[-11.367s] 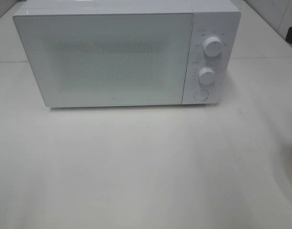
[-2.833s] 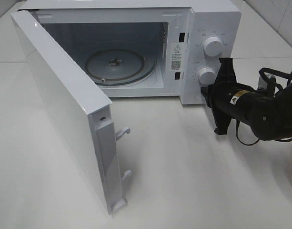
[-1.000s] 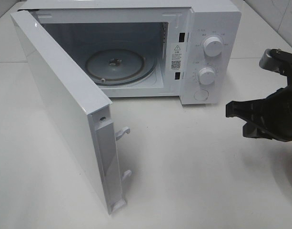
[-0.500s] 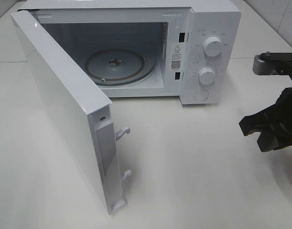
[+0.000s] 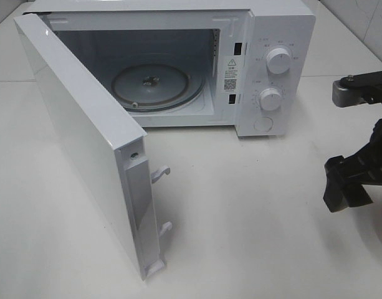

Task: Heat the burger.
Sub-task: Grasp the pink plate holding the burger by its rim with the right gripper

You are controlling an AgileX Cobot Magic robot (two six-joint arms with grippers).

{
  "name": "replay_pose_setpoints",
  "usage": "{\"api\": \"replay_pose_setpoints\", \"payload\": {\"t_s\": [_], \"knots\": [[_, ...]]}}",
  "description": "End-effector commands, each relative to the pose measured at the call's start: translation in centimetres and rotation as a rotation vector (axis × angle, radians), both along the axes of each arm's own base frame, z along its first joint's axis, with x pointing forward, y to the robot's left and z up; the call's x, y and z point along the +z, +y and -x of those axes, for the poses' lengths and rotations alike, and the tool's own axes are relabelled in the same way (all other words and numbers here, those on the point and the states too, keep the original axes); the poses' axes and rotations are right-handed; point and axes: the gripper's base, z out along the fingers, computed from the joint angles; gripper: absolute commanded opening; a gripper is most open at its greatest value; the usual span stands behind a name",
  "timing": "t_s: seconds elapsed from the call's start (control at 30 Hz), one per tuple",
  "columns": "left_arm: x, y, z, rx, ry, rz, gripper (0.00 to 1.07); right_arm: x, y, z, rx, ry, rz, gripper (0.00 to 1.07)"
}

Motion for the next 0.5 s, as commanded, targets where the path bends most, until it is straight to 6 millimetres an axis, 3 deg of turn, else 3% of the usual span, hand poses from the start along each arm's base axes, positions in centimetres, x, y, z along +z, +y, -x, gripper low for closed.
{"api": "replay_pose_setpoints", "payload": {"t_s": [0.03,0.2,0.5], "knots": [[0.0,-0.1,0.0,-0.005,0.002,0.008,1.00,0.2,-0.3,0.1,0.016,0.011,0.029,0.98],[0.0,-0.1,0.0,-0.005,0.002,0.008,1.00,0.2,-0.8,0.1,0.013,0.022,0.075,0.95],[0.0,-0.1,0.0,-0.005,0.002,0.008,1.00,0.2,-4.1,-0.8,-0.147,-0.006,0.058,0.91]]}}
